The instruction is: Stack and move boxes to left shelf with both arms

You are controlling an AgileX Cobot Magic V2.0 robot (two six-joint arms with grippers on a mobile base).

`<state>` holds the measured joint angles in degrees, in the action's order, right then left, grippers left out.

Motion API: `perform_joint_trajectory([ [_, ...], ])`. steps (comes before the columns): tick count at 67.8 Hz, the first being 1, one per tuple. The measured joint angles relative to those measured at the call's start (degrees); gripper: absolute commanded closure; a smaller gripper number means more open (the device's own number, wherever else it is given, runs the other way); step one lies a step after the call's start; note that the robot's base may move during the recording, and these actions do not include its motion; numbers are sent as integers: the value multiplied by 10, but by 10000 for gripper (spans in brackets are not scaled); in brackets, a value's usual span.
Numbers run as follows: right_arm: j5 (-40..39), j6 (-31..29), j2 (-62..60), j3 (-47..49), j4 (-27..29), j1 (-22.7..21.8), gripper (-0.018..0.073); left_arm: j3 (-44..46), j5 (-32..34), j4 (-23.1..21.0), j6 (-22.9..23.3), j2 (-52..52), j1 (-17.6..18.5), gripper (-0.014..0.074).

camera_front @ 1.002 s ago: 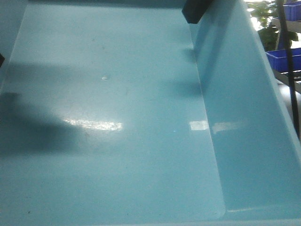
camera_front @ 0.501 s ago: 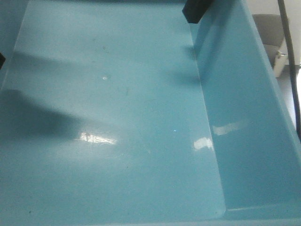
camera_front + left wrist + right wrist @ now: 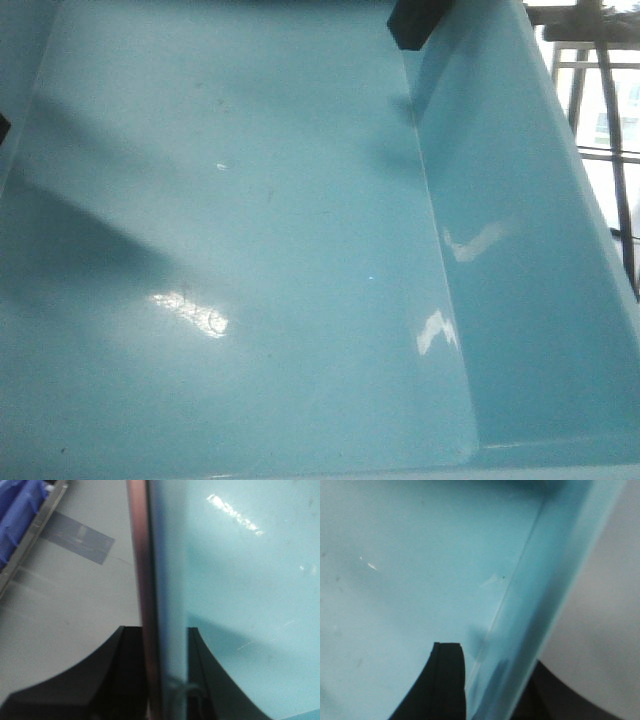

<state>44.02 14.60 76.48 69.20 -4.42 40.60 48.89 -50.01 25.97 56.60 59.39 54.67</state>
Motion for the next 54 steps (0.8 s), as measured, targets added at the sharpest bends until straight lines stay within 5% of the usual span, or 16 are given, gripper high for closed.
perform_joint_trajectory([
  [54, 0, 0, 0, 0, 0, 0, 503, 0, 0, 1, 0, 0, 0, 599],
])
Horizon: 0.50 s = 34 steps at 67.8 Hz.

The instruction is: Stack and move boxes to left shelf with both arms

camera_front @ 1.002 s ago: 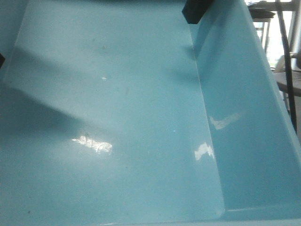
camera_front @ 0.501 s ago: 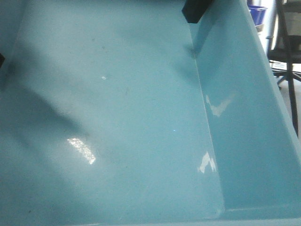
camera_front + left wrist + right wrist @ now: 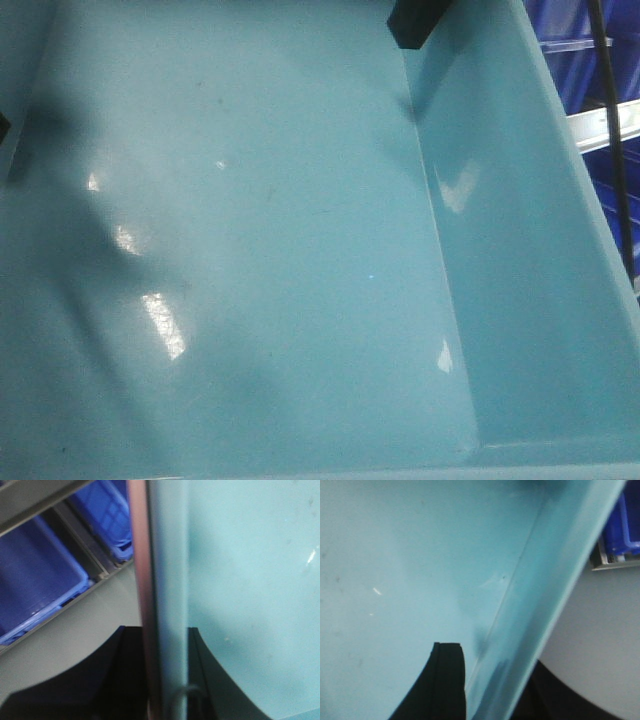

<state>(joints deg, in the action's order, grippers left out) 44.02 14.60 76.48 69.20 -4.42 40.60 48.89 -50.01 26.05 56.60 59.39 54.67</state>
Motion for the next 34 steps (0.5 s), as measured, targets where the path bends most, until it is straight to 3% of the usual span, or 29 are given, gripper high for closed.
perform_joint_trajectory([
  [34, 0, 0, 0, 0, 0, 0, 503, 0, -1, 0, 0, 0, 0, 599],
])
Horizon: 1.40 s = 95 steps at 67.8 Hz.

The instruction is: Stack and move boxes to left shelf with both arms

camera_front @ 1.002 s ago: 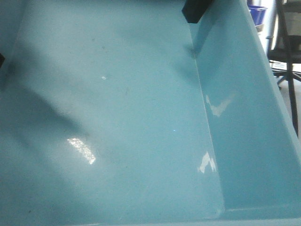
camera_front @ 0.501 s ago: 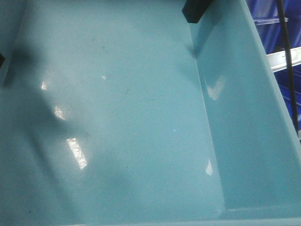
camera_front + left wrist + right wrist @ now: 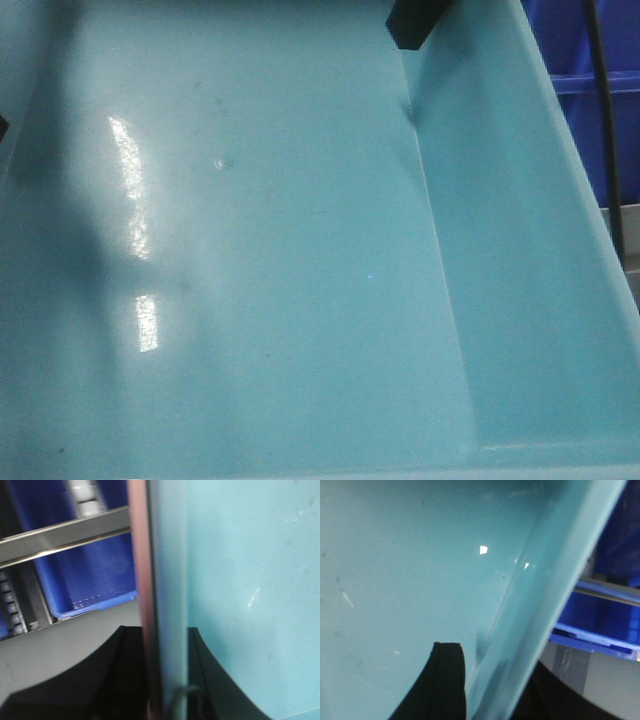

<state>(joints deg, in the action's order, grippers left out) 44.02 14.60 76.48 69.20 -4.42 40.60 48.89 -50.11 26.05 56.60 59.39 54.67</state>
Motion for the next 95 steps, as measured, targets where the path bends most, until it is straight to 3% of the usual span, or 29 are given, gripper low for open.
perform_joint_trajectory([
  [95, 0, 0, 0, 0, 0, 0, 503, 0, -2, 0, 0, 0, 0, 599],
])
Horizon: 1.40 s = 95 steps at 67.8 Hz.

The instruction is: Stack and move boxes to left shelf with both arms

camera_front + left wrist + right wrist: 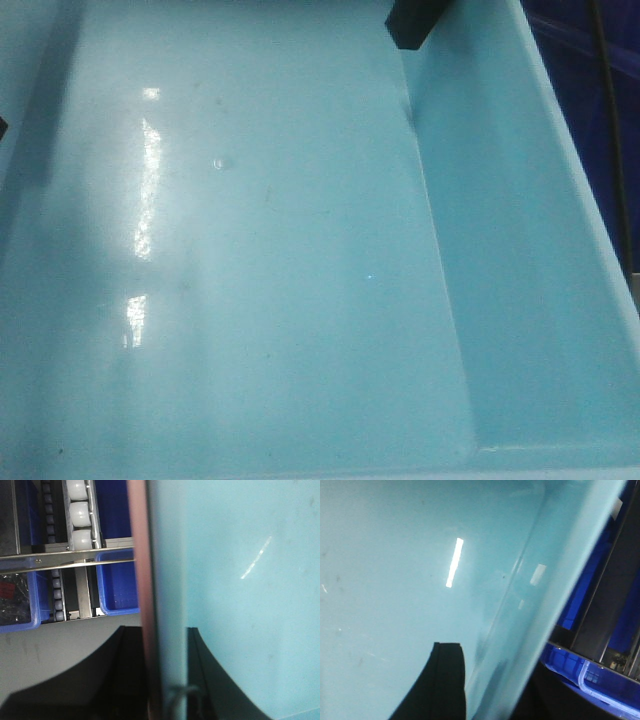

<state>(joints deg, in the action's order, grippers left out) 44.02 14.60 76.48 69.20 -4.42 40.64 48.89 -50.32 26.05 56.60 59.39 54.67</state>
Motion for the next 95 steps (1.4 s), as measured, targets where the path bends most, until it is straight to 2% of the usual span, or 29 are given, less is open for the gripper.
perform_joint_trajectory([
  [53, 1, 0, 4, 15, -1, 0, 503, 20, -15, 2, -6, 7, 0, 599],
  [69, 54, -4, 48, 120, -21, -20, 503, 107, -51, 38, -31, 56, -6, 599],
  [95, 127, -19, 152, 295, -39, -67, 503, 256, -57, 53, -86, 167, -83, 599],
])
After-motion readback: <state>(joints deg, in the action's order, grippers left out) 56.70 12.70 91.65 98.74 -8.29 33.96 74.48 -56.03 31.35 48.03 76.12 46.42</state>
